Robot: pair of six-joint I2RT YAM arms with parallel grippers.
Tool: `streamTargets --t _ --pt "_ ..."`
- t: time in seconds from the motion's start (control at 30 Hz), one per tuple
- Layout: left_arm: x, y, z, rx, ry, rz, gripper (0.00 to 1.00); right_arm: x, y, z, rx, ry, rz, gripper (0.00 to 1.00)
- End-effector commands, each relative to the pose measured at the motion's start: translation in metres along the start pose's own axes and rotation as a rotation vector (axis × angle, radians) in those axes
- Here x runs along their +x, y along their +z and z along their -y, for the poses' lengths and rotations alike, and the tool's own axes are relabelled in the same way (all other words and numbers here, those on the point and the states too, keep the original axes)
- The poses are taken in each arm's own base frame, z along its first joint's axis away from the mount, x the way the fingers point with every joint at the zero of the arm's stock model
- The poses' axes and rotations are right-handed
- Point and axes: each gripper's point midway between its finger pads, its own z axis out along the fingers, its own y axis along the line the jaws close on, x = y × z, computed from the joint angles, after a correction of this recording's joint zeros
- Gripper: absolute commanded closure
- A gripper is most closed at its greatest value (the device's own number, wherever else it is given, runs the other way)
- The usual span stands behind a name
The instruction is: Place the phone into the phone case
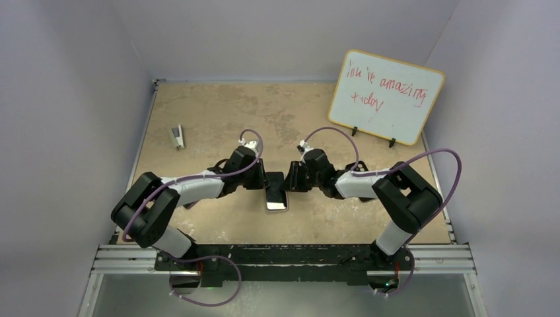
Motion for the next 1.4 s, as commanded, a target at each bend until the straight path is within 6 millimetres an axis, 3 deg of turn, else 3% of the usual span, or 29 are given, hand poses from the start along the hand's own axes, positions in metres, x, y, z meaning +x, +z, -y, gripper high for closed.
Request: streamTargets --t 0.0,0.1,0.27,0.37,0.63,0.93,1.37 --pt "-0.010 0.006 0.036 0.144 0.081 -0.008 0.83 0.003 0.010 0.003 -0.009 -0.062 -0.006 0.66" --pt "-0.009 0.004 0.040 0.152 0.068 -0.033 0.82 0.000 0.010 0.009 0.043 -0.043 -0.012 0.66" --pt "-0.003 -0.016 0.019 0.010 0.019 -0.072 0.74 0.004 -0.004 0.006 0.044 -0.006 -0.014 0.60" --pt "0.004 -0.025 0.021 0.034 -0.010 -0.080 0.73 0.010 -0.012 0.007 0.033 0.010 -0.016 0.55" --pt "0.022 -0.030 0.014 0.047 -0.069 -0.099 0.72 0.022 -0.018 0.013 0.028 0.054 -0.009 0.51" --pt "0.041 -0.021 0.004 0.049 -0.088 -0.129 0.77 0.026 -0.017 0.008 -0.017 0.108 -0.008 0.48" --pt "0.057 -0.023 -0.007 0.039 -0.104 -0.168 0.93 0.021 -0.019 -0.033 -0.234 0.190 -0.015 0.42"
